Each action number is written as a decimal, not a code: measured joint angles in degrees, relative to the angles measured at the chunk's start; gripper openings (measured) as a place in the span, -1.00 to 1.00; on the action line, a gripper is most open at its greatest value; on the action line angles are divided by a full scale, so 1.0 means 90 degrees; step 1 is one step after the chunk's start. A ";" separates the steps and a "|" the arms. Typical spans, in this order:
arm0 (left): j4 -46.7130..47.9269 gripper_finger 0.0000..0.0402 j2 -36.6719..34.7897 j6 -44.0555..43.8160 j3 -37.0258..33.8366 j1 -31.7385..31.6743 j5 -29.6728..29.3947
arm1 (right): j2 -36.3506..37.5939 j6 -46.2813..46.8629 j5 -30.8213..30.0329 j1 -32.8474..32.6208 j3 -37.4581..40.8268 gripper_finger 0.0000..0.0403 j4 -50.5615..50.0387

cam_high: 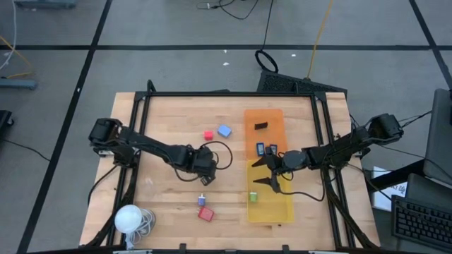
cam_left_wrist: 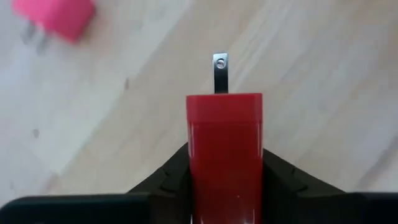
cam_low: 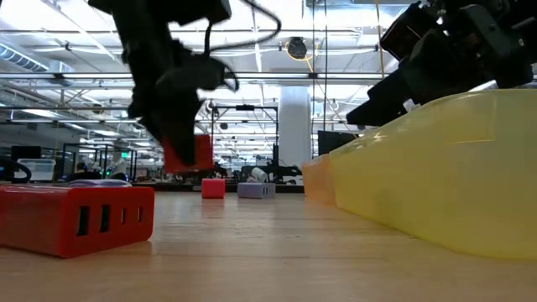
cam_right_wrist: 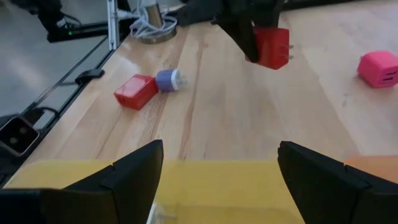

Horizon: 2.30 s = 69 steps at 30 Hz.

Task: Pick & Place Office items
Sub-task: Put the top red charger adapter into the yellow bin

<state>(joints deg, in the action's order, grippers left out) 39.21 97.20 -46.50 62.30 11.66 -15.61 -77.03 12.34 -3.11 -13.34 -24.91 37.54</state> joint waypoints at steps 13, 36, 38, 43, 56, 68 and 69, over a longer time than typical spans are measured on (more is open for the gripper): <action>-0.2753 -0.39 -0.0508 0.4190 0.0007 -0.0099 0.0140 | 0.0000 -0.0119 -0.0017 0.0635 0.0000 0.51 0.0790; -0.4379 -0.42 -0.0535 0.4816 -0.0017 -0.0350 0.1543 | -0.1121 -0.0369 0.0151 0.0677 -0.0365 0.51 0.3164; -0.4416 -0.41 -0.0533 0.4793 -0.0017 -0.0343 0.1544 | -0.1113 -0.0521 0.0123 0.0602 -0.0396 0.51 0.3192; -0.4498 -0.42 -0.0487 0.4753 0.0030 -0.0384 0.1240 | -0.1073 -0.0543 0.0235 0.0503 -0.0497 0.51 0.3199; -0.4769 -0.42 -0.0507 0.4784 0.0012 -0.0371 0.1388 | -0.1066 -0.0617 0.0160 0.0468 -0.0577 0.51 0.3049; -0.4876 -0.42 -0.0509 0.4784 0.0012 -0.0372 0.1405 | -0.1430 -0.0654 -0.0007 0.0457 -0.1010 0.34 0.3044; -0.4875 -0.42 -0.0509 0.4785 0.0012 -0.0367 0.1406 | -0.1430 -0.0665 0.0000 0.0454 -0.1010 0.31 0.3034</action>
<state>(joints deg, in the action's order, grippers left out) -4.67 92.62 -3.44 62.41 8.36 -2.96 -89.91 6.35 -3.12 -9.26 -34.00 64.84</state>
